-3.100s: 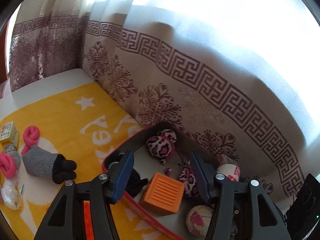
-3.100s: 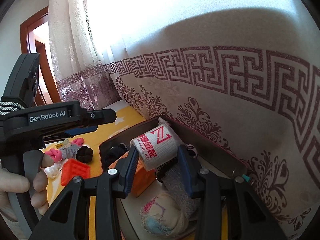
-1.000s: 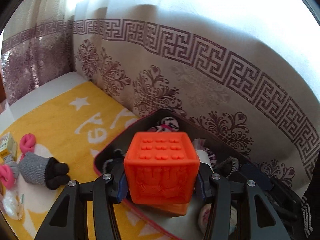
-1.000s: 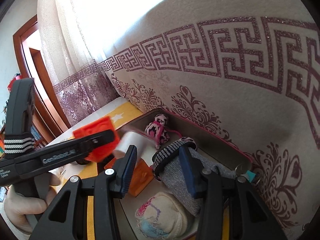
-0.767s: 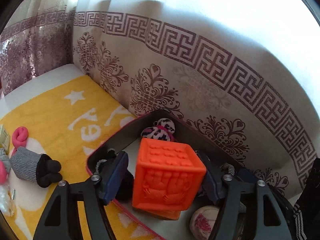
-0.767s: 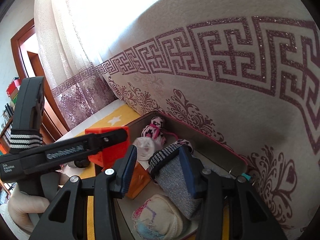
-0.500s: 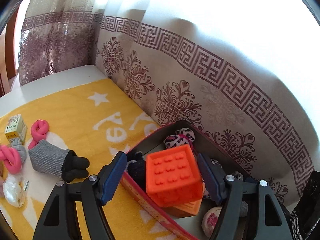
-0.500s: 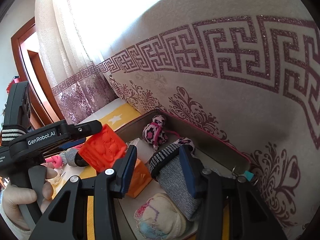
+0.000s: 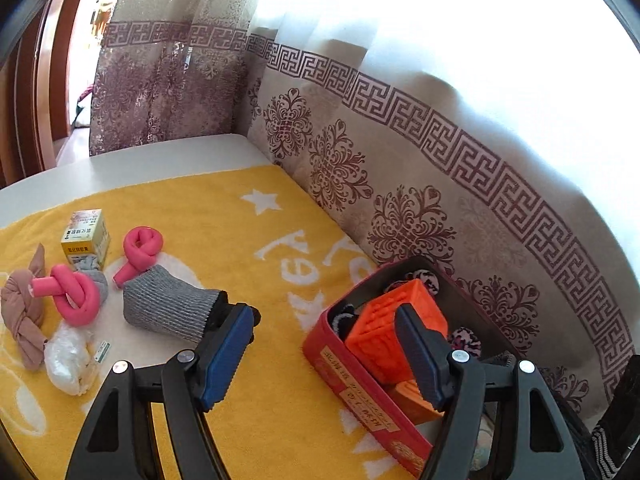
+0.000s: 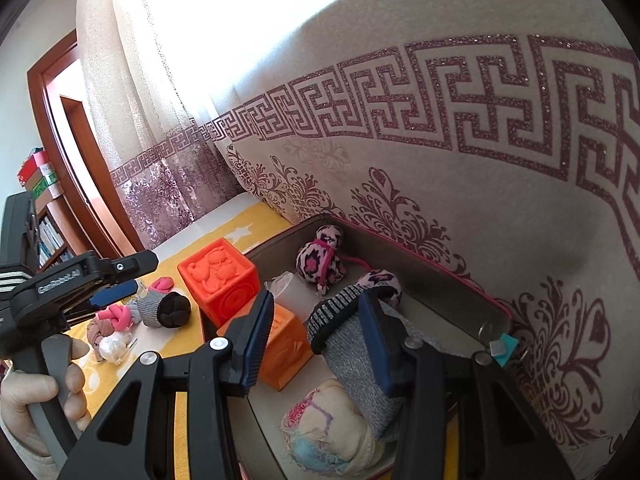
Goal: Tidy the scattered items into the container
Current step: 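Lower the orange cube into the red box and open the left tool, then withdraw both open tools from the box back to the pile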
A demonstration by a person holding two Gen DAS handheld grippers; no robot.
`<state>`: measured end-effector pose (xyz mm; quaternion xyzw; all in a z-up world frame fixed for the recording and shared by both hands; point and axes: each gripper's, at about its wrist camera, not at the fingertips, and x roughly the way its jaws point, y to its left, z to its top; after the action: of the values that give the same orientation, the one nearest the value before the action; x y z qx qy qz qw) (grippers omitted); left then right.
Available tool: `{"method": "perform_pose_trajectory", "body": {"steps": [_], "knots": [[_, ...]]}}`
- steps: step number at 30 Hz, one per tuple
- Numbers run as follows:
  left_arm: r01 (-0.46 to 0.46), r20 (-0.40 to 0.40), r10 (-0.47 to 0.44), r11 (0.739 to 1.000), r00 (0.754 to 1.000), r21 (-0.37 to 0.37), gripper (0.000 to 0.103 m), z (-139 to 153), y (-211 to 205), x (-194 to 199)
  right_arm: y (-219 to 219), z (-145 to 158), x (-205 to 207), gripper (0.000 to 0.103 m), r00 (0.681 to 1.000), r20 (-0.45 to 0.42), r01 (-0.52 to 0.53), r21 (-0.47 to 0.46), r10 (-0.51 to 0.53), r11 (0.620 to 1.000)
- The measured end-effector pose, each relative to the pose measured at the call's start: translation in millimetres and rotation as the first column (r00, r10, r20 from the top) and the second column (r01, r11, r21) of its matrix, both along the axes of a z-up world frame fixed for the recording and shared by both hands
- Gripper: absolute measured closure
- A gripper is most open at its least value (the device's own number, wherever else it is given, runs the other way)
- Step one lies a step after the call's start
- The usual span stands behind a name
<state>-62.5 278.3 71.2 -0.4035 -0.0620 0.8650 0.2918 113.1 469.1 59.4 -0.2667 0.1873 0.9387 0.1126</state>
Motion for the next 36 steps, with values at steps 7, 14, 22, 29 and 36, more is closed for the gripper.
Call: {"method": "perform_pose_trajectory", "body": {"steps": [7,14,22,29,36], "knots": [[0.007,-0.039,-0.012,0.993,0.999,-0.116,0.028,-17.6,31.3,-8.7,-2.3,0.5,-0.4,0.055,1.000,0.000,-0.006,0.000,0.006,1.000],[0.172,-0.030,-0.180,0.968,0.983,-0.181,0.028,-27.0,72.7,8.4,-2.0,0.5,-1.1,0.055,1.000,0.000,-0.003,0.001,0.003,1.000],[0.102,-0.027,-0.106,0.989,0.994,-0.111,0.028,-14.3,40.4,3.6,-5.5,2.5,-1.4,0.055,1.000,-0.005,-0.004,0.002,0.004,1.000],[0.026,-0.021,-0.027,0.997,0.999,-0.080,0.028,-11.5,-10.4,3.4,-24.6,6.1,-6.9,0.055,0.999,-0.009,-0.051,-0.001,0.051,0.999],[-0.084,-0.016,0.083,0.994,0.996,-0.064,0.028,-12.9,-81.6,7.6,-62.9,12.0,-21.2,0.055,0.987,-0.015,-0.157,-0.005,0.157,0.988]]}}
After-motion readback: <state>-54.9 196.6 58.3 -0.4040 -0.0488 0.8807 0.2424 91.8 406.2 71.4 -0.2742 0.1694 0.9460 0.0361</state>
